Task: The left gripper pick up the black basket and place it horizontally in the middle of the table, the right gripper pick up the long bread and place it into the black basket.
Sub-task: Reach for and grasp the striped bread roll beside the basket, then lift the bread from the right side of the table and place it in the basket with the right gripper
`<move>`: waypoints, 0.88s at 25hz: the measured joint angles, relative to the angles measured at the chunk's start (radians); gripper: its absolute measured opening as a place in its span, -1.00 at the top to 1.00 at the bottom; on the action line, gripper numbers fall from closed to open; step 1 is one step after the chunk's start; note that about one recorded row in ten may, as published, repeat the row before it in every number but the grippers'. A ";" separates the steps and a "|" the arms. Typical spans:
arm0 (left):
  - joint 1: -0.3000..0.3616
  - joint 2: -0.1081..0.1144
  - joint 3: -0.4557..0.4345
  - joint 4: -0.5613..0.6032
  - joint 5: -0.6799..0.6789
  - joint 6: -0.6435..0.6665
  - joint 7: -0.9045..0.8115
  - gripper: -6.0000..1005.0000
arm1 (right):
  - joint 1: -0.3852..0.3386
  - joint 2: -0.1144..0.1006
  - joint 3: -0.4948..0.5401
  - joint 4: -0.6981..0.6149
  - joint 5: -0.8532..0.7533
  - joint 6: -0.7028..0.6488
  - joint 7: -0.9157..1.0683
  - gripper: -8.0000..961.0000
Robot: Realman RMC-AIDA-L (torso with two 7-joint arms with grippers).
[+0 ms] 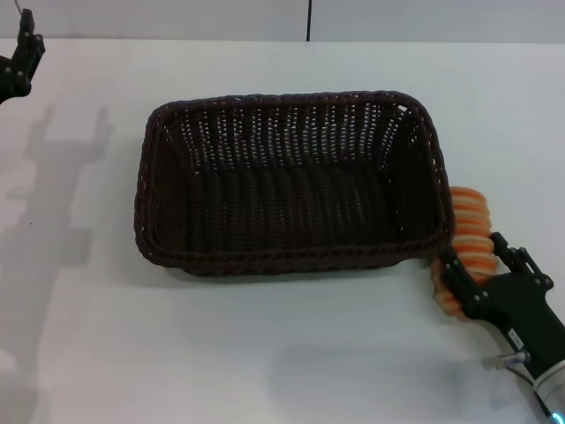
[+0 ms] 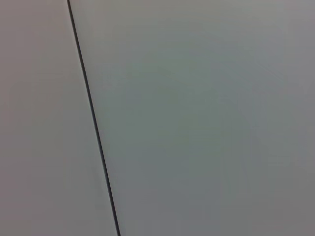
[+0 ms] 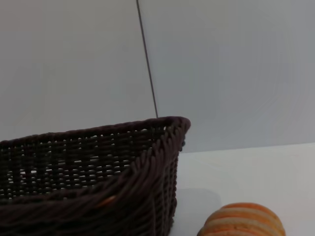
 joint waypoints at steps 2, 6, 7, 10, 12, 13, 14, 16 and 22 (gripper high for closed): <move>0.002 0.000 0.000 -0.004 0.000 0.000 0.000 -0.65 | -0.010 0.000 0.011 0.001 0.001 -0.002 -0.001 -0.67; -0.002 0.000 0.000 0.001 0.001 0.000 0.000 -0.65 | -0.024 0.000 0.051 -0.003 0.004 0.003 -0.001 -0.52; -0.002 0.000 0.000 0.001 0.001 0.000 0.000 -0.65 | -0.032 0.000 0.059 -0.003 0.005 -0.006 -0.001 -0.48; -0.002 0.000 0.003 0.002 0.001 0.000 0.003 -0.65 | -0.046 0.000 0.066 -0.004 0.005 -0.042 -0.002 -0.39; -0.002 0.000 0.004 0.002 0.001 0.000 0.004 -0.65 | -0.068 0.000 0.068 -0.003 0.006 -0.126 -0.002 -0.34; -0.002 0.000 0.004 0.001 0.001 0.000 0.004 -0.65 | -0.082 0.001 0.066 -0.003 0.006 -0.186 -0.002 -0.33; -0.002 0.000 0.004 0.001 0.001 0.000 0.004 -0.65 | -0.093 0.001 0.064 -0.004 0.004 -0.243 -0.002 -0.32; -0.002 0.000 0.004 0.002 0.001 0.000 0.004 -0.65 | -0.129 0.001 0.050 -0.002 -0.002 -0.429 -0.002 -0.29; -0.002 0.000 0.004 0.003 0.001 0.001 0.003 -0.65 | -0.136 0.001 0.004 -0.002 -0.003 -0.645 -0.003 -0.15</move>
